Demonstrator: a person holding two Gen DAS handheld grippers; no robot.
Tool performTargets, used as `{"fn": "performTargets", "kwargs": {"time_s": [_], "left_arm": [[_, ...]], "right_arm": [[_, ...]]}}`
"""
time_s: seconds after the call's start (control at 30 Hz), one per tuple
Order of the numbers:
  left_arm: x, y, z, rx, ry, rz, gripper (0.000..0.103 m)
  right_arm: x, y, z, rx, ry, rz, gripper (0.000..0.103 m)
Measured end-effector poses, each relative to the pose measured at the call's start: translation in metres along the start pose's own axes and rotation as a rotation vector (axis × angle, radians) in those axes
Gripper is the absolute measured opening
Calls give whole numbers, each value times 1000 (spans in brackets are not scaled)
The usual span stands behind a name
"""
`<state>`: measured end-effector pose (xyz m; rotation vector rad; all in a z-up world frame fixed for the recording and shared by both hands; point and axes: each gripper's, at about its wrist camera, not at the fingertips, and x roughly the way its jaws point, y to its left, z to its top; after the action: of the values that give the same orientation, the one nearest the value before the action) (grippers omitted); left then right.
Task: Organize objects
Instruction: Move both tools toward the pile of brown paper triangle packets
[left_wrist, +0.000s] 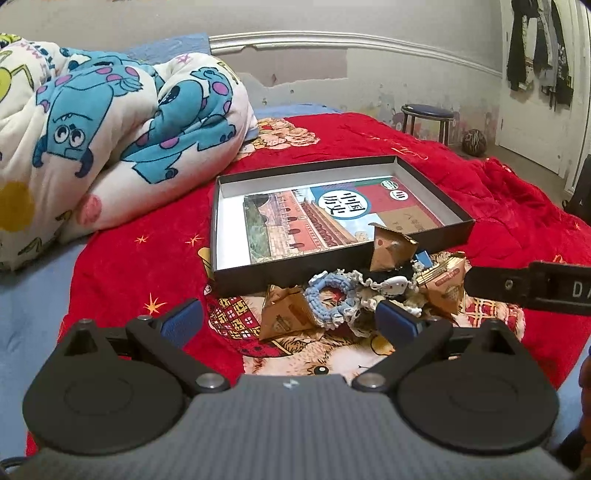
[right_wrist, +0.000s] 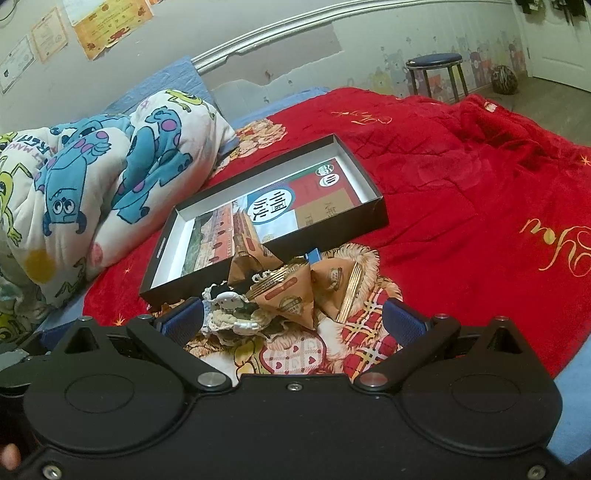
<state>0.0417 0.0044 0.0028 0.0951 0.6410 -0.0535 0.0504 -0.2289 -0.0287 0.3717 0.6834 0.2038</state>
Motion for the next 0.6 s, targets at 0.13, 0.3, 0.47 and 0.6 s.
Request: {"fn": "performTargets", "kwargs": {"time_s": [0.13,0.3,0.47,0.6], "left_arm": [[5,3,0,-25,20,12,99],[13,10,0,-66,56,30,97],[13,16,0,-101,53,16,96],[16,15,0,-102,59,13,95]], "right_arm": [[5,1,0,3,2,-6,103],[9,2,-1,6,1,-6,103],[13,6,-3,-10,-1,-14,103],[15,11,-4,-30,-6,-19,103]]}}
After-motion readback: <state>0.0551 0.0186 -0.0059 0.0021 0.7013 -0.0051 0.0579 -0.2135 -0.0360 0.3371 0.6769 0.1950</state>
